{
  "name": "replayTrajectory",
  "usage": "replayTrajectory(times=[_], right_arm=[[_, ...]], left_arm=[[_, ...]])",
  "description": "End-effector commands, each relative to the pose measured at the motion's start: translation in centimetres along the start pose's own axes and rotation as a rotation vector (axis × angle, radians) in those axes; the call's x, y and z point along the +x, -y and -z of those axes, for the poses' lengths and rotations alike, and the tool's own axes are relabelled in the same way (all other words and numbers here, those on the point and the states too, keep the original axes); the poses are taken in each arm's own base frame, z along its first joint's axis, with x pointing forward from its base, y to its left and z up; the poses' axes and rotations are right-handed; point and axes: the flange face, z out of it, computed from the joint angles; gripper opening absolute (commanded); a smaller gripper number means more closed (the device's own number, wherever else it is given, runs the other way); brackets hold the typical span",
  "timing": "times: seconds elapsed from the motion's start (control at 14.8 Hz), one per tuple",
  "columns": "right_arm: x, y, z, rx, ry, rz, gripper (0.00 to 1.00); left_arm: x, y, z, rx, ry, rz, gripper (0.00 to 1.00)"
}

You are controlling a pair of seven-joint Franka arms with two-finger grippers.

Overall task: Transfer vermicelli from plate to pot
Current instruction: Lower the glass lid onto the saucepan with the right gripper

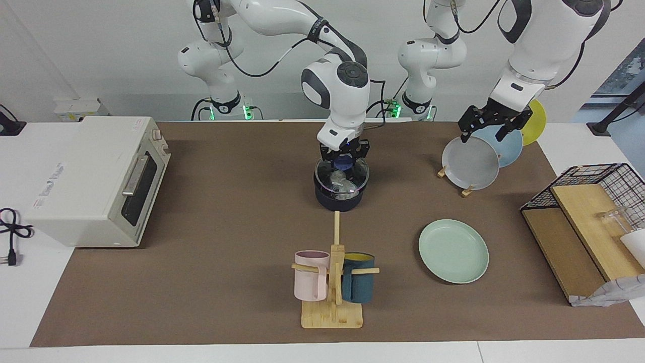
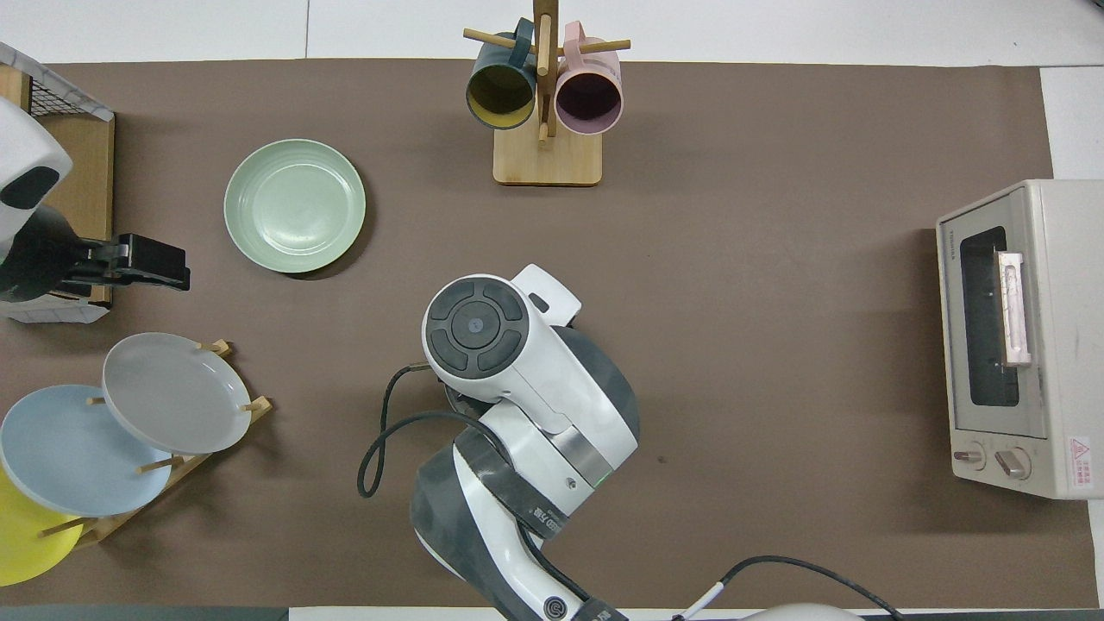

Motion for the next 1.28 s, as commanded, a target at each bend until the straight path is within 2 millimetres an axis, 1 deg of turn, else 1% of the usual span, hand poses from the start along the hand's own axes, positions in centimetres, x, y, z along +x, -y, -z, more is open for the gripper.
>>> replayTrajectory(times=[0.0,0.2,0.34,0.47,0.74,1.08,1.15,1.21], right_arm=[[0.5,0.1,0.9,0.013,-0.020,-0.019,0.25],[1.0,-0.1,0.2,0.006,-0.016,-0.024,0.25],[1.1,-0.3,0.1,0.003,-0.017,-0.025,0.25],[1.4,-0.6,-0.2,-0.002,-0.016,-0.023,0.25],[1.6,-0.8,-0.2,-0.020,-0.029,-0.010,0.25],[1.5,-0.7,-0.9,-0.013,-0.034,-0.010,0.26],[1.5,-0.6,-0.9,-0.007,-0.037,-0.012,0.31],[1.5,-0.6,-0.9,-0.007,-0.037,-0.012,0.48]], left_arm=[[0.4,-0.3,0.6,0.048,0.017,-0.026,1.00],[0.2,0.1,0.0,0.029,0.033,-0.016,1.00],[0.2,0.1,-0.6,0.006,0.046,-0.010,1.00],[0.3,0.0,-0.8,-0.001,0.045,-0.005,1.00],[0.4,-0.1,-0.4,0.009,0.038,-0.008,1.00],[0.4,-0.1,-0.5,-0.002,0.035,-0.004,1.00],[0.4,0.1,-0.4,-0.002,0.032,-0.001,1.00],[0.5,0.2,-0.4,-0.004,0.030,0.002,1.00]])
